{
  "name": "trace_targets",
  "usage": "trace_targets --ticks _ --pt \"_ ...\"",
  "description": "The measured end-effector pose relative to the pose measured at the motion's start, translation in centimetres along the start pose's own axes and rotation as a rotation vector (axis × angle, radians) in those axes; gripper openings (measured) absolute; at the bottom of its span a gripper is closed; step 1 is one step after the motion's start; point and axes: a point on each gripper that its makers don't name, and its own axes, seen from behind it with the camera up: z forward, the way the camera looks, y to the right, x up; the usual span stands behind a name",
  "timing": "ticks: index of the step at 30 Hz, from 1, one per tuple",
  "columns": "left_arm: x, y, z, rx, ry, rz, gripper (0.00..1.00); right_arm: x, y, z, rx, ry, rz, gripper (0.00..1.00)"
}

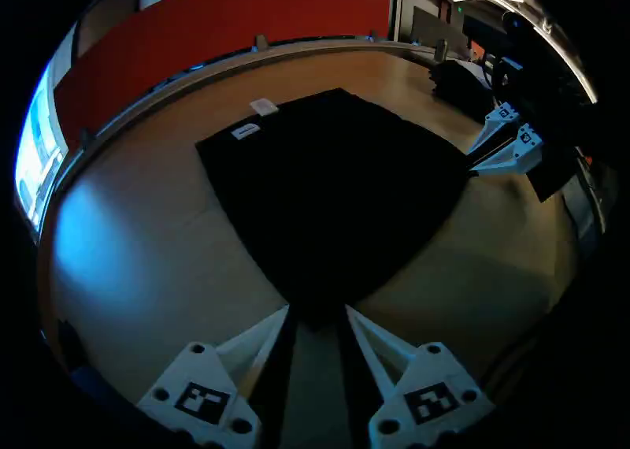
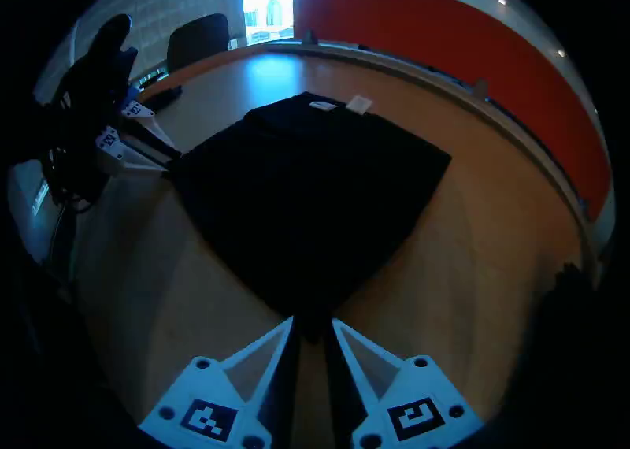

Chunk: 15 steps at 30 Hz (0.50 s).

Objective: Fold towel

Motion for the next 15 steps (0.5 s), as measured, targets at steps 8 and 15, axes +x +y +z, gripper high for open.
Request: trace_targets --ticks 8,15 --pt "-0.1 0.1 0.0 0.010 0.002 -0.007 0.15 0.0 -0.2 0.0 0.003 0.002 0.005 0.15" --pt "0.0 0.9 -0.2 -0.025 0.001 -0.029 0.12 0.0 -0.4 -0.1 0.004 0.005 0.001 0.08"
